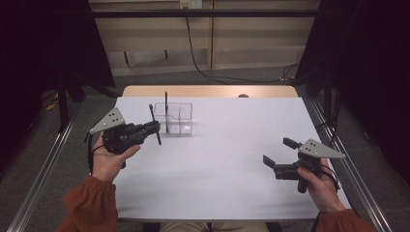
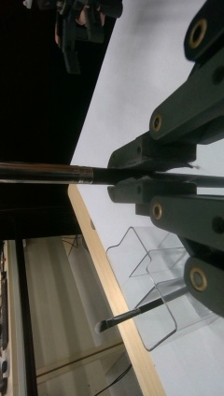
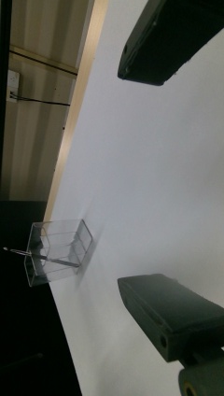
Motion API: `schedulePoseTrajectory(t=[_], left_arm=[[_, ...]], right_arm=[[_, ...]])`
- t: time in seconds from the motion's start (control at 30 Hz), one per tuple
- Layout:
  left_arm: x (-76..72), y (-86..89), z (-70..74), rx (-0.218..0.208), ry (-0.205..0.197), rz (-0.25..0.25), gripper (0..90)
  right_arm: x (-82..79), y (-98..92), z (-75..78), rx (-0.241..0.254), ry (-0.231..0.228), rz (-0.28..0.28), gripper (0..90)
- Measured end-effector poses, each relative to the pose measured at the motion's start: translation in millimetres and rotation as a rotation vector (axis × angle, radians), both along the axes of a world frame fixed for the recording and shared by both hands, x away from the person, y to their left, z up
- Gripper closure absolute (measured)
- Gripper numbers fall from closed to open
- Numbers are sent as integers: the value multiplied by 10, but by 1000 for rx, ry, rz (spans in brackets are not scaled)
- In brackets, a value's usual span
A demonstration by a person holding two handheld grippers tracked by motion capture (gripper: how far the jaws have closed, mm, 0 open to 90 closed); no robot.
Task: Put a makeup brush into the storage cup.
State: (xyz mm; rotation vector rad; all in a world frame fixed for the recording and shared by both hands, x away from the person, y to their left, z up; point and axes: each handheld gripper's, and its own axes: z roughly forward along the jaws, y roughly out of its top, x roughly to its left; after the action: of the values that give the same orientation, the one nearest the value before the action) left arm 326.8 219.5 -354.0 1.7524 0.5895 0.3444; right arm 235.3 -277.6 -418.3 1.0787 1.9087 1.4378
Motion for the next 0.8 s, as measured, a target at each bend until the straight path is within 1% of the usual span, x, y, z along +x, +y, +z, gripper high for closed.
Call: schedulePoseTrajectory(t=[0.03,0.1,0.13,0.2,0.3,0.37,0.43,0.47,0.5,0.57,0.67,0.73,0.8], left_arm=[[9,6,1,-2,1,1,840],[20,13,0,-4,1,8,840],[25,15,-1,-3,3,10,840],[36,18,-4,-6,5,14,840],[61,21,5,-5,3,21,841],[79,25,18,-4,1,23,841],[97,29,29,-7,0,30,840],[112,35,34,-6,0,32,841],[120,38,36,-8,0,35,841],[144,49,42,-9,0,41,841],[187,66,41,-22,2,55,840],[206,70,42,-23,1,59,841],[234,76,45,-24,0,63,840]], right_arm=[[-11,-14,-4,7,-1,-3,15],[-38,-38,-28,20,-9,-31,20],[-47,-49,-51,23,-11,-34,16],[-69,-57,-106,19,-16,-58,19],[-88,-67,-207,17,-51,-56,16],[-97,-79,-235,27,-47,-57,11],[-110,-93,-247,21,-52,-67,12],[-118,-103,-248,27,-50,-75,11],[-130,-120,-246,42,-54,-80,11],[-151,-149,-243,54,-66,-87,9],[-182,-210,-265,76,-63,-85,7],[-211,-252,-278,81,-60,-90,8],[-238,-289,-278,89,-69,-90,2]])
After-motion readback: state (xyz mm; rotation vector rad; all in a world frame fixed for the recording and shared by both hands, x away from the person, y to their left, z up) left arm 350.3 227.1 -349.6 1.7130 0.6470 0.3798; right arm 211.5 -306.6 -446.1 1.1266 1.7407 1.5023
